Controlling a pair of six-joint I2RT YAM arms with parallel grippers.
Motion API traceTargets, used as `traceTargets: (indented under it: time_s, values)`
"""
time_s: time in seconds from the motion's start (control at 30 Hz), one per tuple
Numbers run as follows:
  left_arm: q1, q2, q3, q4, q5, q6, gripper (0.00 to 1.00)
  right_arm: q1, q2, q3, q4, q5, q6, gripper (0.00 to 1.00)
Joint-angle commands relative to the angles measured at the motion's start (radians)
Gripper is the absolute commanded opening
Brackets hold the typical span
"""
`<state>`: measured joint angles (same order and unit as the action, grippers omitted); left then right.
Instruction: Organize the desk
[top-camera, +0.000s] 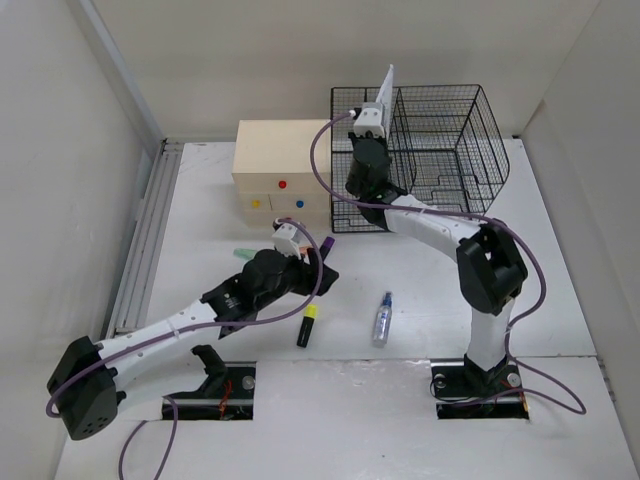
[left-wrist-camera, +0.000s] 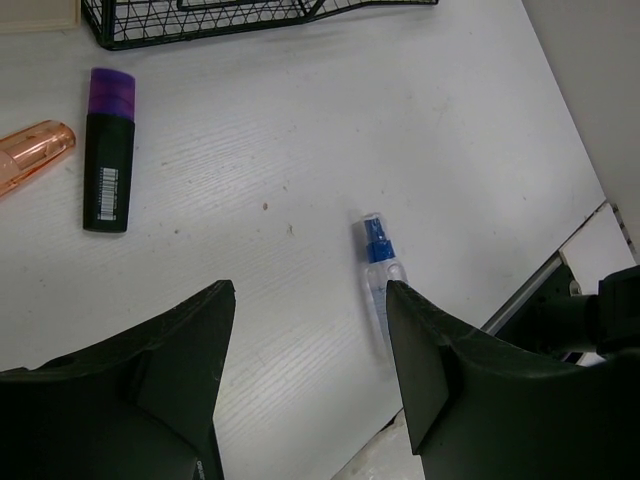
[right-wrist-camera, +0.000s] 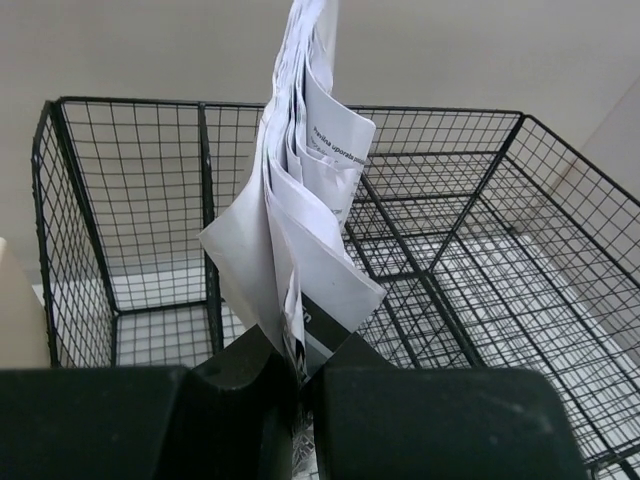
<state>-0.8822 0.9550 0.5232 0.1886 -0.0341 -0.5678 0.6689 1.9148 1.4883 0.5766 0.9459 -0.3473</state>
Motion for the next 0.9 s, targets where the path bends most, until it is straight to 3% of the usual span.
traceTargets:
  time_s: [0.0,0.2,0.57,0.87]
  values:
    - [-0.004,-0.032,-0.025,0.014,-0.013,-0.007,0.59,0.005,0.035,0.004,0.040,-0.047,0.070,0.00]
    - [-0.004,-0.042,-0.025,0.005,-0.013,-0.017,0.59,-0.037,0.055,0.004,0.040,-0.047,0.091,0.00]
    - [-0.004,-0.041,-0.015,0.014,-0.013,-0.017,0.59,-0.046,-0.039,-0.209,0.040,-0.084,0.143,0.00]
    - [-0.004,-0.030,0.030,0.014,-0.033,-0.007,0.59,-0.012,-0.089,-0.258,-0.004,-0.095,0.153,0.00]
